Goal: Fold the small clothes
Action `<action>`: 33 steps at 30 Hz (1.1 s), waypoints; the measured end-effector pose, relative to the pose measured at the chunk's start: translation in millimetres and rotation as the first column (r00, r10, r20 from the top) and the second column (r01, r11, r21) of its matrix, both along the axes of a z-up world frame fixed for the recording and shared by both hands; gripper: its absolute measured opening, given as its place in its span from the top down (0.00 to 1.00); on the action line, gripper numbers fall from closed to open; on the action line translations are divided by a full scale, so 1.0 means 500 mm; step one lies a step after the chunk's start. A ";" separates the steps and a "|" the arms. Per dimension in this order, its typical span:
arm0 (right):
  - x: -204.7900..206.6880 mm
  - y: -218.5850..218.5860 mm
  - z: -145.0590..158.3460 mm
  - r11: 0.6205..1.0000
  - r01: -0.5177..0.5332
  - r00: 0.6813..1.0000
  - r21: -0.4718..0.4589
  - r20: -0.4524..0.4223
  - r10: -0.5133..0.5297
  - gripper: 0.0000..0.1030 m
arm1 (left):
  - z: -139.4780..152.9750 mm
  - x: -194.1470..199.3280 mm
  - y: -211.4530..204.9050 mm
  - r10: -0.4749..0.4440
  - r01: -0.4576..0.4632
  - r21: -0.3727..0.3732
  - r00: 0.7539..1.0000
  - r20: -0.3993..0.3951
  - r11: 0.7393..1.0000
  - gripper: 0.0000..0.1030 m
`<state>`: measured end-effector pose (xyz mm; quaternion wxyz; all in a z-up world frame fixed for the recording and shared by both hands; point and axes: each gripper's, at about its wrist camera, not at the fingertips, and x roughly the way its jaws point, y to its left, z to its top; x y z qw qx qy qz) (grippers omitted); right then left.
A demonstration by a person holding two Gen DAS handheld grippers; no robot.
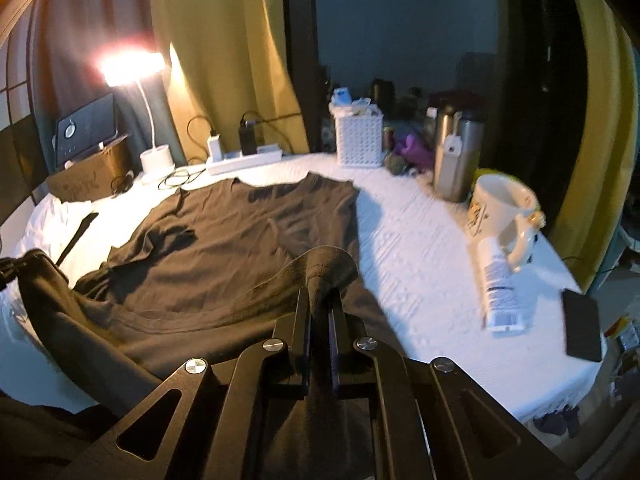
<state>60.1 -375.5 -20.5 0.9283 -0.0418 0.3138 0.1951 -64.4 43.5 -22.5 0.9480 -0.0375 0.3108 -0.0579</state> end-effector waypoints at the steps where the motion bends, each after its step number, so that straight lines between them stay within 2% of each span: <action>1: 0.000 -0.004 0.005 1.000 0.004 1.000 0.003 0.008 -0.004 0.94 | 0.009 0.000 0.001 0.005 -0.005 -0.006 1.000 0.013 1.000 0.97; 9: 0.009 -0.027 0.055 0.999 0.035 0.996 0.006 0.078 -0.035 0.94 | 0.073 0.008 0.017 0.047 -0.043 -0.034 0.990 0.132 0.998 0.97; 17: 0.047 -0.027 0.098 0.999 0.050 0.989 0.003 0.141 -0.050 0.94 | 0.131 0.050 0.017 0.049 -0.046 -0.020 0.973 0.225 0.999 0.97; 25: 0.127 -0.014 0.086 0.998 0.059 0.991 0.009 0.119 -0.060 0.94 | 0.119 0.113 0.021 0.064 -0.064 -0.005 0.981 0.183 0.998 0.97; 33: 0.213 -0.008 0.093 0.997 0.066 0.990 0.027 0.125 -0.068 0.94 | 0.123 0.168 0.028 0.091 -0.092 -0.006 0.977 0.193 0.996 0.97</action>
